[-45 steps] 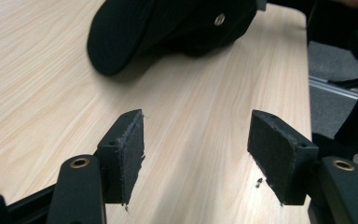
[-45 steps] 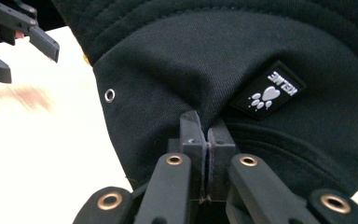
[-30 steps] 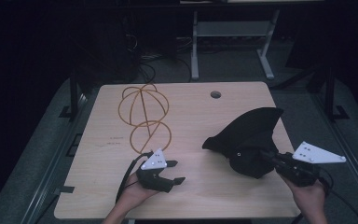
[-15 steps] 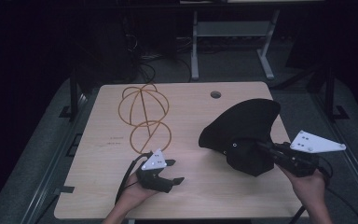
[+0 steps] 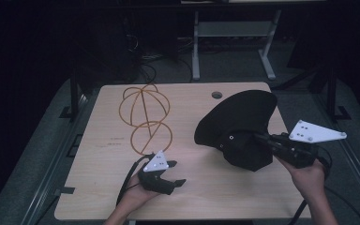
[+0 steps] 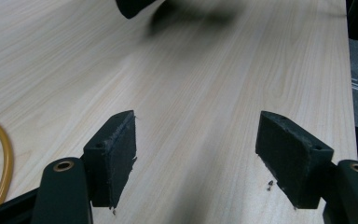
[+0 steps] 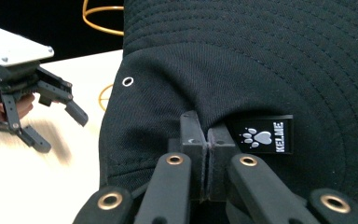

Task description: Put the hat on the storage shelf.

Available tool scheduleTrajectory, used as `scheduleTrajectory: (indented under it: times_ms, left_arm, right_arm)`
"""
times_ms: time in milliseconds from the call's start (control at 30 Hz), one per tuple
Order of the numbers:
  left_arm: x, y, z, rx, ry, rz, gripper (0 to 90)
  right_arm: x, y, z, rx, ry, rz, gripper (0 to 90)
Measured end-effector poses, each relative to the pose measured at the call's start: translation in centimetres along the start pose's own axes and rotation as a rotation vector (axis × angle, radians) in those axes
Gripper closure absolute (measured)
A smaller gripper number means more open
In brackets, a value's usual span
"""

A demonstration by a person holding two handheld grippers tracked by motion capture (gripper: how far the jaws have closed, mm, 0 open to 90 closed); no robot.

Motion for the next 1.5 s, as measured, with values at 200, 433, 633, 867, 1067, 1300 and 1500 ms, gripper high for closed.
scheduleTrajectory:
  times_ms: [200,433,633,867,1067,1300,1500]
  left_arm:
    - [-0.1,-0.1,-0.1,-0.007,0.001,-0.001,28.2]
    - [-0.3,-0.1,-0.1,-0.010,0.002,-0.005,28.1]
    - [-0.5,0.0,-0.3,-0.001,0.005,-0.014,28.1]
    - [-0.6,0.0,-0.4,-0.001,0.007,-0.019,28.1]
    - [-0.6,0.0,-0.4,-0.001,0.007,-0.022,28.0]
    - [-0.6,0.0,-0.4,0.004,0.007,-0.027,28.0]
    - [-0.6,0.1,-0.5,0.003,0.007,-0.025,27.9]
  right_arm:
    - [0.2,-1.5,-0.6,-0.014,-0.021,0.015,88.1]
    - [0.5,-3.1,-1.6,-0.028,-0.052,0.024,88.1]
    - [0.9,-4.2,-2.6,-0.030,-0.075,0.027,88.1]
    - [1.2,-5.2,-3.6,-0.032,-0.096,0.039,88.1]
    - [1.5,-6.0,-4.2,-0.040,-0.112,0.035,88.1]
    - [1.8,-7.1,-4.9,-0.046,-0.131,0.042,88.1]
    - [2.2,-8.0,-5.6,-0.048,-0.144,0.056,88.1]
Point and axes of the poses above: each handheld gripper's, and its own axes: z roughly backward along the jaws, y roughly out of its underside, x roughly to its left, the point moved 8 cm from there along -z, roughly forward along the jaws, and after that the axes turned 1 degree about -x, right-handed, at the moved point
